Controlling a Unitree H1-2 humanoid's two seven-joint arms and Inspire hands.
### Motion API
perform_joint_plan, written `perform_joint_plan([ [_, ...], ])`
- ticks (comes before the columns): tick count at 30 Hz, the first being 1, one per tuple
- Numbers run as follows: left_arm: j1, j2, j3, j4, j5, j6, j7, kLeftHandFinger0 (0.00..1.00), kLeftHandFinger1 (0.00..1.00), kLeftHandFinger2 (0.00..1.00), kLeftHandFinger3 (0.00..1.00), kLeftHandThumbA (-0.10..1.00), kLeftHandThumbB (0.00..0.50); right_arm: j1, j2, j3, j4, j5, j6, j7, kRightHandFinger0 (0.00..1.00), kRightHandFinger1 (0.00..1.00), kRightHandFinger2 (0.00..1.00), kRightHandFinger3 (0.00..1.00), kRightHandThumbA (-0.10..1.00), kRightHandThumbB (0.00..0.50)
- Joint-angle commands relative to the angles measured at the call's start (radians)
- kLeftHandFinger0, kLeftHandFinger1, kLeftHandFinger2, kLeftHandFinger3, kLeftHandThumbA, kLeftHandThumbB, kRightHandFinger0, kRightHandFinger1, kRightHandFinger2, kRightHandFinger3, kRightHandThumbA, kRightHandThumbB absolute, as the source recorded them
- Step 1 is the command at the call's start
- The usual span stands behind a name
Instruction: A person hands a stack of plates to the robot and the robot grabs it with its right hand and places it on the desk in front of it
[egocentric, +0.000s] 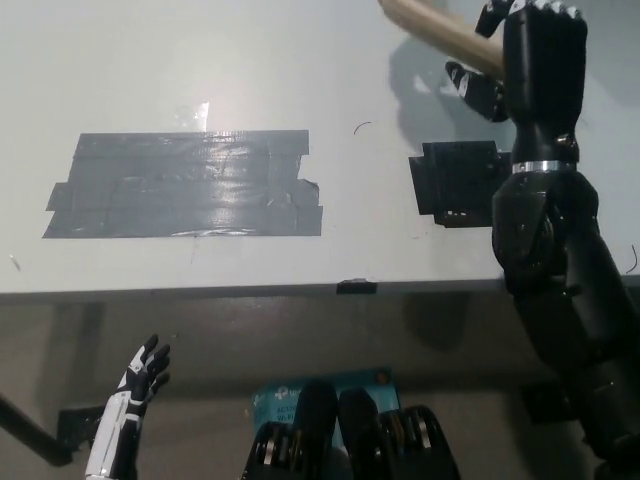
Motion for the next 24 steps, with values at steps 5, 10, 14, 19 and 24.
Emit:
perform_joint_plan([
  [5,-0.012,0.012,0.009,-0.018,0.007,-0.017,0.002,1.00,1.00,1.00,1.00,1.00,0.218,-0.018,-0.045,-0.019,-0.144,0.010,-0.043,-0.022,0.00,0.00,0.29,0.21,1.00,0.019],
  [10,-0.013,0.015,0.010,-0.030,0.005,-0.003,-0.001,1.00,1.00,1.00,1.00,1.00,0.215,-0.012,-0.101,0.031,-0.085,-0.035,-0.080,-0.026,0.00,0.00,0.24,0.22,1.00,0.031],
  [14,-0.011,0.015,0.013,-0.030,0.001,-0.001,-0.001,1.00,1.00,1.00,1.00,1.00,0.220,-0.012,-0.140,0.084,-0.006,-0.069,-0.088,-0.025,0.00,0.00,0.10,0.10,1.00,0.024],
  [19,-0.016,0.018,0.013,-0.026,0.003,-0.008,-0.003,1.00,1.00,1.00,1.00,1.00,0.205,-0.009,-0.173,0.158,0.134,-0.122,-0.072,-0.050,0.00,0.00,0.00,0.05,0.99,0.049],
  [24,-0.016,0.018,0.013,-0.035,0.007,0.012,-0.002,1.00,1.00,1.00,1.00,1.00,0.212,-0.014,-0.185,0.222,0.281,-0.141,-0.096,-0.101,0.00,0.00,0.00,0.00,0.95,0.053],
])
